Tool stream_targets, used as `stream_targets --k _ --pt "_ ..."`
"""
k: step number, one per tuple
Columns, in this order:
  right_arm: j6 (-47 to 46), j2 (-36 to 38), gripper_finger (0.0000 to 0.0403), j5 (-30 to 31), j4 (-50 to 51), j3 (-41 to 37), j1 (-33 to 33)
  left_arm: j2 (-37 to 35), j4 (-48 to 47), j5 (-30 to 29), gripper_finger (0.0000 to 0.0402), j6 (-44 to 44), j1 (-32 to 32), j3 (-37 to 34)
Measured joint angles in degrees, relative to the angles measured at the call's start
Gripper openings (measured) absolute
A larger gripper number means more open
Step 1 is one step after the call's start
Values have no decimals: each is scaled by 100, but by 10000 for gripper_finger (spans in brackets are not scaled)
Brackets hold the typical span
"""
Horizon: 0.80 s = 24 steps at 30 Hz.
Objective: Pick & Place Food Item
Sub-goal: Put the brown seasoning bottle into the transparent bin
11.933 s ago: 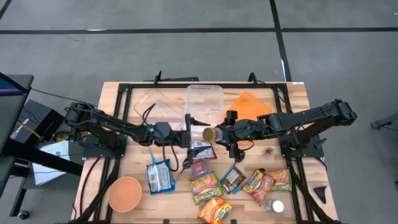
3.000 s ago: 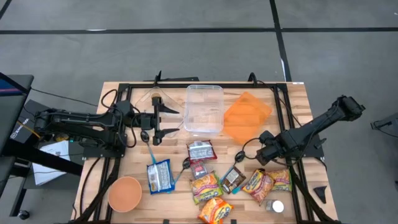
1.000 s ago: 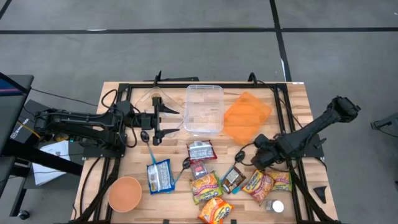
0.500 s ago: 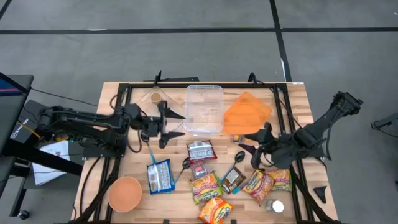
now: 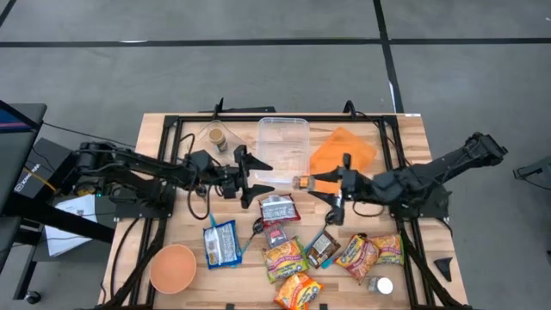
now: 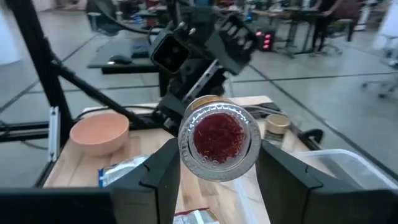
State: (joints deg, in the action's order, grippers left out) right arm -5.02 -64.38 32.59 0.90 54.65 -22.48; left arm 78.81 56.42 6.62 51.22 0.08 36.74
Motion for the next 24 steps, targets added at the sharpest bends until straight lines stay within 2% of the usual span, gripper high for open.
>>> stream_targets --k 6,9,12,20,24 --pt "200 -434 168 -1120 -609 -2 564 351 31 -63 347 0 37 270" --pt "222 -533 168 -1437 -809 -2 723 340 48 -64 369 0 63 279" --pt "263 -540 168 -1499 -884 -2 804 332 120 -62 384 0 149 279" --pt "510 -629 168 -1522 -1258 0 811 332 541 -60 374 -72 354 279" --pt "570 -859 168 -1826 -1560 -6 943 332 558 -99 363 -115 365 279"
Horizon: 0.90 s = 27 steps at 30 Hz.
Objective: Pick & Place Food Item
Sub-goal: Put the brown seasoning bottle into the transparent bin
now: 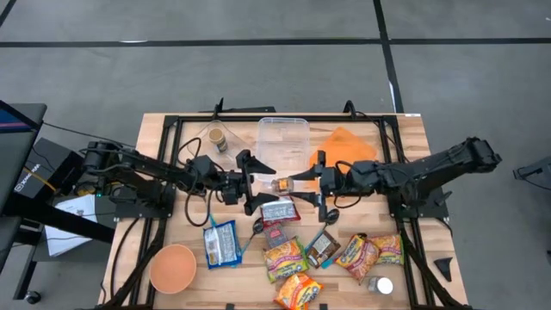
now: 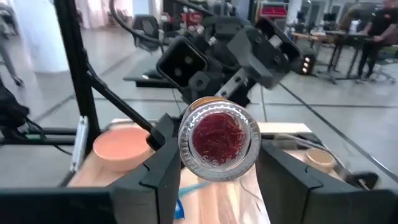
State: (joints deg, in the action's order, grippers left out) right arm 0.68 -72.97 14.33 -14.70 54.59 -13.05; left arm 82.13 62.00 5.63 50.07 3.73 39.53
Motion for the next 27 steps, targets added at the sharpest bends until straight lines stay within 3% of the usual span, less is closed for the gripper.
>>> stream_targets --k 11,18,27 --pt "66 -140 168 -520 -262 2 416 0 28 -587 334 -147 -2 0" --pt "106 -129 168 -530 -306 2 406 0 105 -784 275 -344 -2 0" --pt "150 -116 168 -525 -285 9 412 2 119 -863 170 -411 19 -4"
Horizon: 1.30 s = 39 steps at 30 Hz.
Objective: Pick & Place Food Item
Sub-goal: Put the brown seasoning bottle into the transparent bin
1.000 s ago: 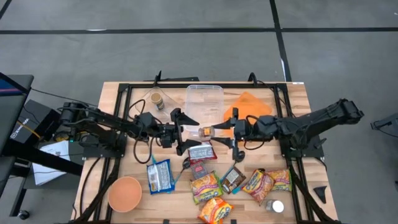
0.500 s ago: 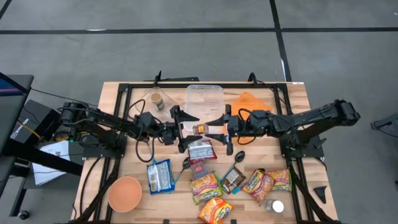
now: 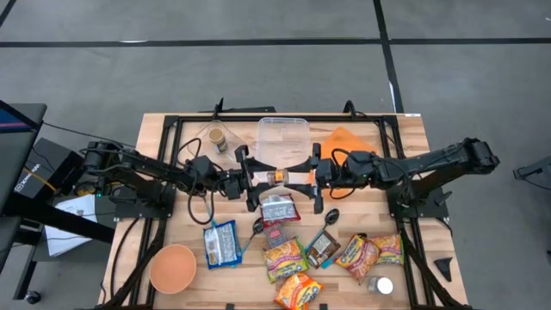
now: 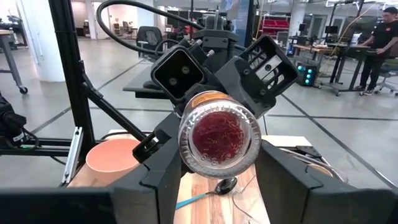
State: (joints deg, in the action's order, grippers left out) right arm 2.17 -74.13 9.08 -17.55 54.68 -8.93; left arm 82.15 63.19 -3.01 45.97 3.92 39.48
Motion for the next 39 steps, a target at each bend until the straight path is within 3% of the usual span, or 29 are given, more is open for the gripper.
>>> stream_targets --k 7,14,17,20,25,26,33,39 --pt "-8 2 157 0 58 0 -4 -2 52 -2 169 5 3 -2" --pt "-2 -15 84 -27 58 -9 -4 -2 47 -57 274 -105 -4 7" --pt "-4 -17 50 -41 58 -9 -4 -2 44 -126 281 -124 -4 7" --pt "-3 -17 20 -41 49 -9 -4 -2 40 -310 230 -129 -4 7" --pt "-22 -17 3 -155 51 -9 -11 -2 -76 -470 43 -135 -15 7" --pt "-24 -17 4 -177 60 -9 -11 -2 -56 -470 22 -134 -15 7" --pt "-68 -15 1 -176 240 -9 -23 -60 -60 -468 38 -110 -15 4" --pt "-114 -3 1 -170 329 -7 -119 -406 -527 -469 25 -93 -15 4"
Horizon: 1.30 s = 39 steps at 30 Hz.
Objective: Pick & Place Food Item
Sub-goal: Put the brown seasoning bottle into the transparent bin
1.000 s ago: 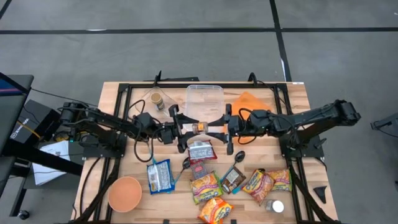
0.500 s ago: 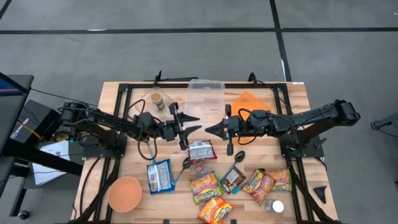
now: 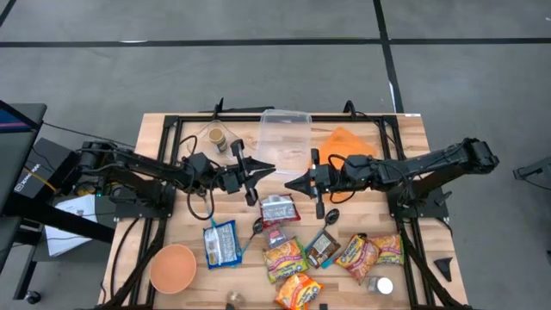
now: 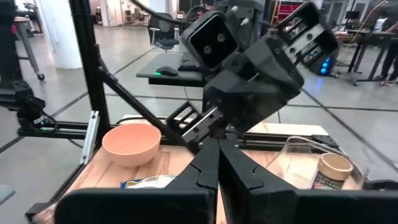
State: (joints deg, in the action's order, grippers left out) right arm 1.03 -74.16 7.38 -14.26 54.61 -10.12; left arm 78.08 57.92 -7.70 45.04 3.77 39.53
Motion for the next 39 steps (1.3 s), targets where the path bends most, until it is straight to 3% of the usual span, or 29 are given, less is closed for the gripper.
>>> stream_targets --k 6,16,32,39 --pt "-130 294 1 14 453 5 -81 -716 -1239 -50 2 -163 -26 0" --pt "250 534 1 15 566 7 -183 -1634 -3441 -90 3 -1688 100 0" --pt "261 534 1 16 956 5 -176 -1661 -3605 -346 3 -1690 308 0" --pt "392 418 7 -45 1057 -4 -296 -1668 -3721 -696 29 -1568 308 0"
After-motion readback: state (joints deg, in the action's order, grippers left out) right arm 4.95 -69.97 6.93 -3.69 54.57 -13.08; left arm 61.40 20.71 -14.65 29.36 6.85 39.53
